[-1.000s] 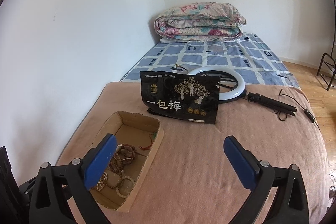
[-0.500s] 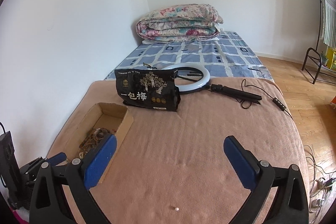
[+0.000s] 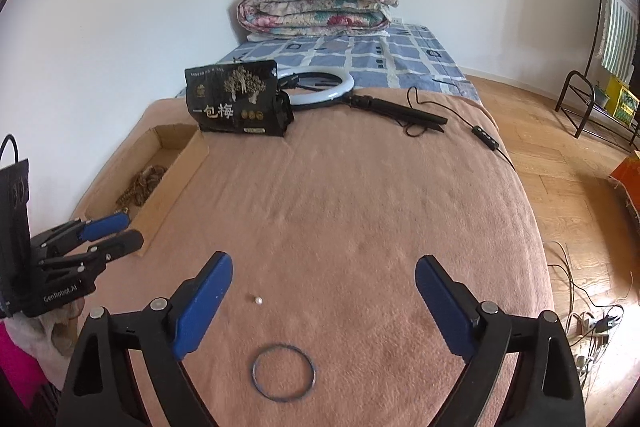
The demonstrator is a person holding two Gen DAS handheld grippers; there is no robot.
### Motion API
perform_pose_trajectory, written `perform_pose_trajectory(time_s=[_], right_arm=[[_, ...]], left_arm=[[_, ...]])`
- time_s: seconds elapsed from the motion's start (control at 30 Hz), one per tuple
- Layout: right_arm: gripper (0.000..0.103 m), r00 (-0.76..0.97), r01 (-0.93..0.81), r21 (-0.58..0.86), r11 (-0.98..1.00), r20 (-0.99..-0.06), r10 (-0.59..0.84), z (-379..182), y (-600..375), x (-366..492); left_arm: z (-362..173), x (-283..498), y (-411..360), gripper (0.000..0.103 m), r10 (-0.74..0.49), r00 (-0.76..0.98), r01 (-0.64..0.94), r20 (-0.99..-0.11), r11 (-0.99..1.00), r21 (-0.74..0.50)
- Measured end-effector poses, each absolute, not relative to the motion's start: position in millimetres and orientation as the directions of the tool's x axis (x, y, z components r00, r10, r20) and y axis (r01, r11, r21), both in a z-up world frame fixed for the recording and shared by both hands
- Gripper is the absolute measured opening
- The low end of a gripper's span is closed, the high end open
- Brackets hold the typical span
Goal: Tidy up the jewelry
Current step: 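Move the right tool to the blue bangle while the left tool carries the earring to the second pearl, then close the right tool on the blue bangle rim while the left tool grasps the second pearl earring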
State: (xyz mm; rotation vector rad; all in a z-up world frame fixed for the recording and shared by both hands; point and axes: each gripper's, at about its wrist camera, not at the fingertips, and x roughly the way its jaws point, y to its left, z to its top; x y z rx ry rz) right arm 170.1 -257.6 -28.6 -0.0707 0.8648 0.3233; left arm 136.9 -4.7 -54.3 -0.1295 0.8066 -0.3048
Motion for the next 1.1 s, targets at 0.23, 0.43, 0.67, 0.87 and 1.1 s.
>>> perform_pose_trajectory(time_s=[0.23,0.43,0.67,0.87,1.1], right_arm=[[0.080,0.516,-0.322,0.084,0.943,-0.820,0.249,-69,-279,151],[0.071,0.408,-0.369,0.116,0.922,-0.871,0.273,-106,-279,142],[0.061,0.333,-0.405,0.120,0.907,-0.904,0.269,-135,-270,136],[0.052,0.279,-0.423,0.140,0.895,-0.920,0.276,-154,-265,135],[0.045,0.258,-0.430,0.136,0.892,-0.929,0.266,-165,-260,138]], left_arm=[[-80,138,-40,0.043,-0.352,0.588,0.275,-0.728,0.934,-0.229],[-101,140,-60,0.043,-0.361,0.547,0.293,-0.756,0.928,-0.231],[-124,146,-73,0.043,-0.342,0.525,0.301,-0.779,0.931,-0.206],[-140,147,-87,0.043,-0.330,0.512,0.331,-0.793,0.928,-0.173],[-155,157,-95,0.043,-0.309,0.501,0.338,-0.808,0.930,-0.146]])
